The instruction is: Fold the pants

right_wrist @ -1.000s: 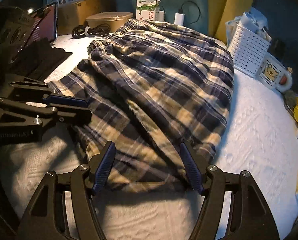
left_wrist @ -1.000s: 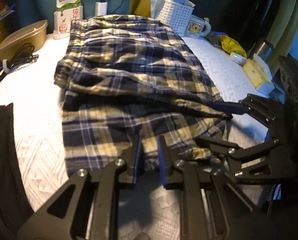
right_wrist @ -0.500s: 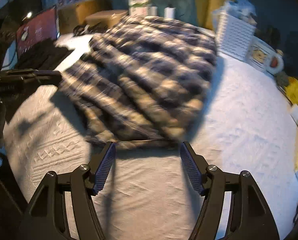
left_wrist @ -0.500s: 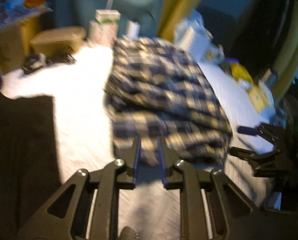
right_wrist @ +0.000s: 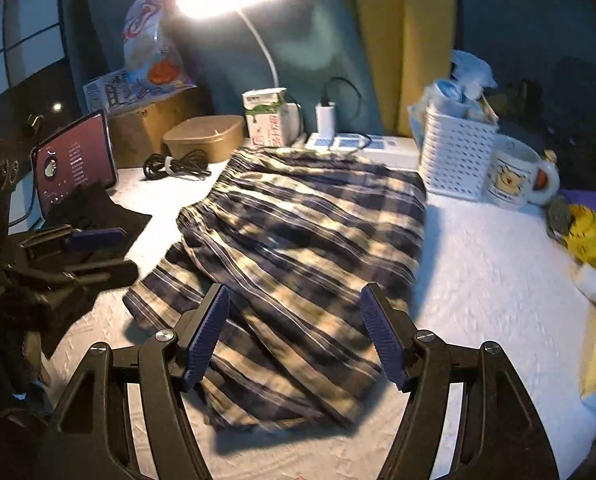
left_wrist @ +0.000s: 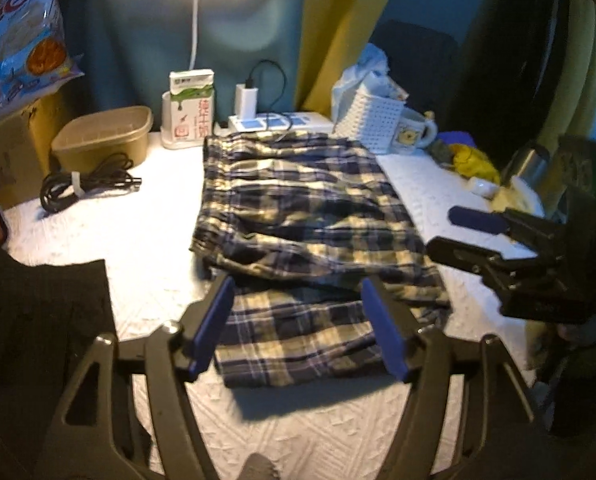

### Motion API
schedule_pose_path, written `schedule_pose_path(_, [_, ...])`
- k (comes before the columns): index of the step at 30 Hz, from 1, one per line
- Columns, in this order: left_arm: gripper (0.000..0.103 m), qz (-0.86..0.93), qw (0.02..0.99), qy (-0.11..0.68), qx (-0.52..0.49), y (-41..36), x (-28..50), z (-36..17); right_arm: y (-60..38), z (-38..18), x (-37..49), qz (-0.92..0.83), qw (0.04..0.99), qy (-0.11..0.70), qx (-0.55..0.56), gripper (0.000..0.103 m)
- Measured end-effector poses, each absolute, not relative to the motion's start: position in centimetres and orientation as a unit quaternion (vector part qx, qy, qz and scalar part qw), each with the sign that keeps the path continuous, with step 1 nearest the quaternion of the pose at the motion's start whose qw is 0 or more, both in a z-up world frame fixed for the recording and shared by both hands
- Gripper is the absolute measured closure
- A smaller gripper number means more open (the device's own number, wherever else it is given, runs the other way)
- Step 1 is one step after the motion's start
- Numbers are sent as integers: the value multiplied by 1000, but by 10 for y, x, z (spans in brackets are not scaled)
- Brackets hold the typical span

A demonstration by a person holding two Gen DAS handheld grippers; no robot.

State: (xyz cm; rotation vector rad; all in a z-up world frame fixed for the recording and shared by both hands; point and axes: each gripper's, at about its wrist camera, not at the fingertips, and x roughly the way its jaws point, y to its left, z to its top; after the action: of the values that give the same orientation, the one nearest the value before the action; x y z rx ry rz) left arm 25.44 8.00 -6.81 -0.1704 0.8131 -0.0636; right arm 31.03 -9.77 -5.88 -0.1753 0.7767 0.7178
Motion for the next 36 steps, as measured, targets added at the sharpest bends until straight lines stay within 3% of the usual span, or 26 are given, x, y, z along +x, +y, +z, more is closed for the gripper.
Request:
schedule_pose_path(10, [35,34,910,402,-91,132,306,-74,-117,-64,347,303,873,372,-83,31])
schedule_pose_path(26, [35,-46,883,459,-82,155,438,-116,-130,-94,457,259,875,405,-59,31])
schedule_pose_path(36, [35,-83,864,487,-94,160,471,-143,-108,-131,494,281,854,435,-55,31])
